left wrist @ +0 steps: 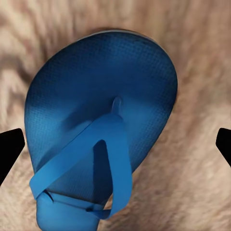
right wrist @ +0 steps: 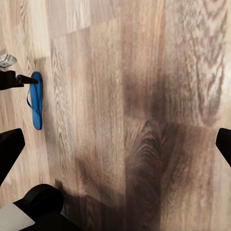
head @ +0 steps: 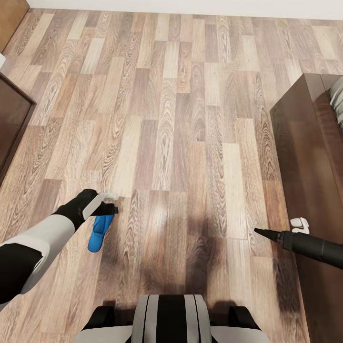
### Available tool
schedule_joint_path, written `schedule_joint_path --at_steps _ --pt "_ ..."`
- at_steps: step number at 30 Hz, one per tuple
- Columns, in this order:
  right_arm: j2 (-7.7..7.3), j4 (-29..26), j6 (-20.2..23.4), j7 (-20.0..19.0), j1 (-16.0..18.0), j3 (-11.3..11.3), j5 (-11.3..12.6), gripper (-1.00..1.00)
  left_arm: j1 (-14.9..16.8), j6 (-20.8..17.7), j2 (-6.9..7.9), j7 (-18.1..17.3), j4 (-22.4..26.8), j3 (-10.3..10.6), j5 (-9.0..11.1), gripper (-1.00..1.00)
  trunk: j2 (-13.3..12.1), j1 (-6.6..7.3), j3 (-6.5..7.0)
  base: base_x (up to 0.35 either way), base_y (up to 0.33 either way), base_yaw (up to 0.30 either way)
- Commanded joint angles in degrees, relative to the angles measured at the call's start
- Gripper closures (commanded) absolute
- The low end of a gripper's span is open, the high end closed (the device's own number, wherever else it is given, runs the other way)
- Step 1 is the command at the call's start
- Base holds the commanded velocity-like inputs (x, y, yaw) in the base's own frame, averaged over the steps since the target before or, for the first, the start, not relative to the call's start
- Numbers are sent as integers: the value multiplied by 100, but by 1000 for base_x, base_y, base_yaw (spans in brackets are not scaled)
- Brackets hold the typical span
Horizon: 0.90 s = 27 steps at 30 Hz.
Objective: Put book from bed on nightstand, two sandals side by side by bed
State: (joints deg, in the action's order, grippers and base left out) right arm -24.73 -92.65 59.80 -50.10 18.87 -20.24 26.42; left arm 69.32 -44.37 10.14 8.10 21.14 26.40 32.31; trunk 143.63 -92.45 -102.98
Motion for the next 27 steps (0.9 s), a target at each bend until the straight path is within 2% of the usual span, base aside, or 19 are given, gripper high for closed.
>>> schedule_joint_path --at_steps 1,20,27 --pt "2 0 20 -35 3 -4 -22 -100 -11 -16 6 44 13 43 53 -100 1 1 -3 0 0 0" --pt "22 1 20 -35 3 7 -22 -100 -62 4 14 43 13 57 24 -100 1 1 -3 0 0 0" --pt "25 2 20 -35 3 7 -22 -100 -65 6 14 43 13 58 17 -100 11 -17 -158 0 0 0"
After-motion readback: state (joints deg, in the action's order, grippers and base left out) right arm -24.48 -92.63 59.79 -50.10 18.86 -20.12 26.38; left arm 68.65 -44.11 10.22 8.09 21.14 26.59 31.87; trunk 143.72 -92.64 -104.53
